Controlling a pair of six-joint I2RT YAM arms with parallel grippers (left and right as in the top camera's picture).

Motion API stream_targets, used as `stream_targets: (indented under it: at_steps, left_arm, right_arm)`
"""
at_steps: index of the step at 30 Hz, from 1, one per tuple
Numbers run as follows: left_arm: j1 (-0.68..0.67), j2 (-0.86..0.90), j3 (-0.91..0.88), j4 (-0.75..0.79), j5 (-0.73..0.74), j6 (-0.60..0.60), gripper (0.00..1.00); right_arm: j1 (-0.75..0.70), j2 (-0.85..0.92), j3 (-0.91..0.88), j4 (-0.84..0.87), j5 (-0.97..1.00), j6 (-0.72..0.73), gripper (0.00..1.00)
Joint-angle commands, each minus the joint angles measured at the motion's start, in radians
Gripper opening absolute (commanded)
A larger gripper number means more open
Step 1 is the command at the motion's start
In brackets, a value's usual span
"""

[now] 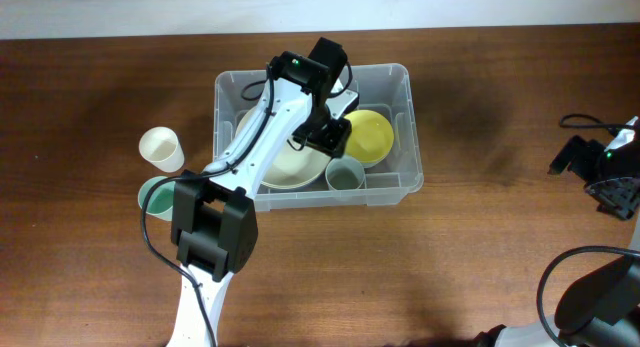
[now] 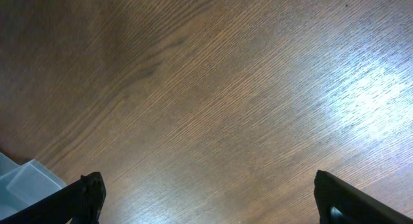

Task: Pack container
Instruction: 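Move the left gripper to the white cup and grasp its rim, then lift the white cup and carry it over the bin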

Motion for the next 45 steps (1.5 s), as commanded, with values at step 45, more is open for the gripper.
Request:
stream_targets:
  at_steps: [45]
  left_arm:
    - [0.765,-0.044,0.001,-0.237,-0.251,-0.361,0.99]
  right_arm:
    - [-0.001,-0.007,-0.004,0.003,-0.002,-0.008,0.99]
